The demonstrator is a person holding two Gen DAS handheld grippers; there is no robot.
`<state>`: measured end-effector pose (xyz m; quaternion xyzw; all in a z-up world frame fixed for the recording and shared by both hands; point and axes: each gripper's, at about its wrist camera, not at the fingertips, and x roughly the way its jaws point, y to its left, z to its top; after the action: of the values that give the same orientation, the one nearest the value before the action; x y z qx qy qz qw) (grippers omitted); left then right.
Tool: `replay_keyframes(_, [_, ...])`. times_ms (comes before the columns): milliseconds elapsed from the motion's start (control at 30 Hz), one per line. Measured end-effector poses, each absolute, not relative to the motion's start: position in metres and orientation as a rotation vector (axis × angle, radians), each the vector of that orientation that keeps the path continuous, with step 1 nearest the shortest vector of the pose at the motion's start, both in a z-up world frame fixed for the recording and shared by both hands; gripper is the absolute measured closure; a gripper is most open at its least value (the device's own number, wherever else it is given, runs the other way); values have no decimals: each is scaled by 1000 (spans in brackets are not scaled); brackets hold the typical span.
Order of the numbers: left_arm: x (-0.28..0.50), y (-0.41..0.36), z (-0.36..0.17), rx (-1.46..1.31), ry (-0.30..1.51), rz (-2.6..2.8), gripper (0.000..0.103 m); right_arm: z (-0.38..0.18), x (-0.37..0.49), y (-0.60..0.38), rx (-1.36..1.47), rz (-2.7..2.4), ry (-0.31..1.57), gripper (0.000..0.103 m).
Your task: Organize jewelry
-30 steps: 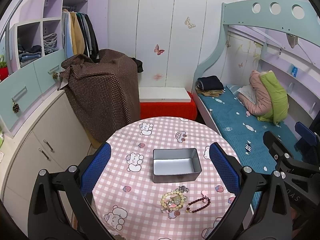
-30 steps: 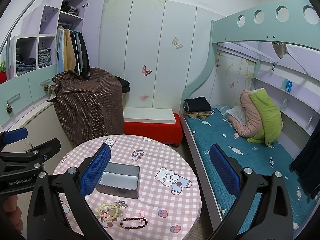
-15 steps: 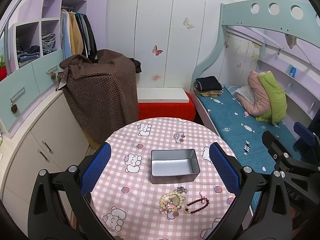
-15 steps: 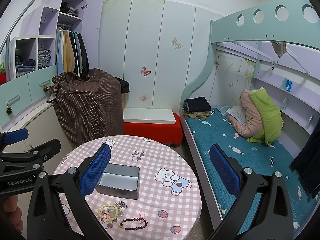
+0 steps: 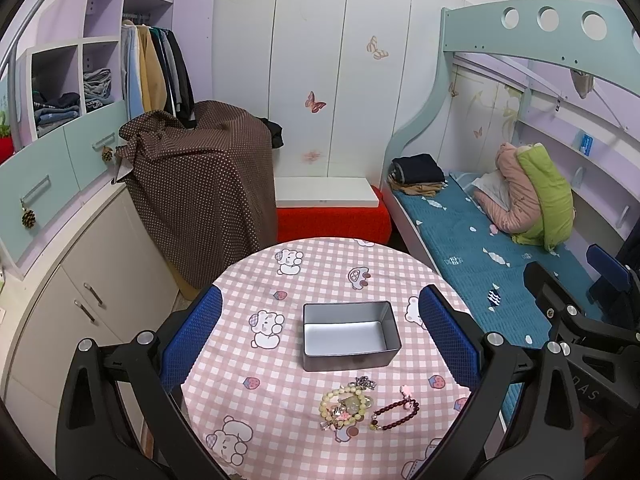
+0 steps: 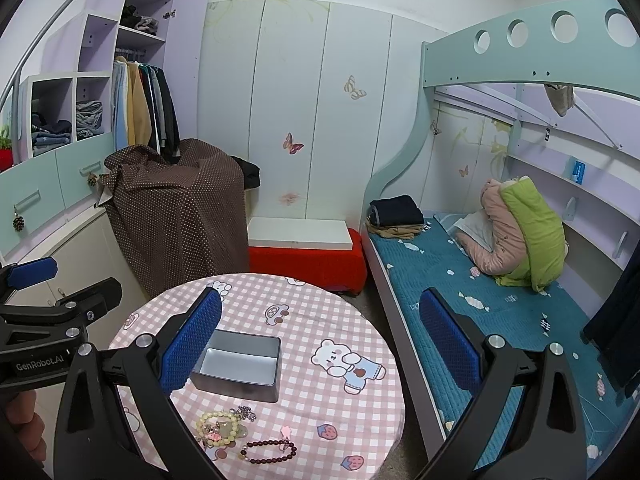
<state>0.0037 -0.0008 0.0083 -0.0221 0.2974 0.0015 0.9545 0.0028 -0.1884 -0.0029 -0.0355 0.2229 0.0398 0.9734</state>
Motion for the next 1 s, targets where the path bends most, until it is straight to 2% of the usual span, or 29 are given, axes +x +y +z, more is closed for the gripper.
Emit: replay_keyframes(1000, [7,-3,-2,-49,617,0,5,-9,5,-191,-69,91,466,8])
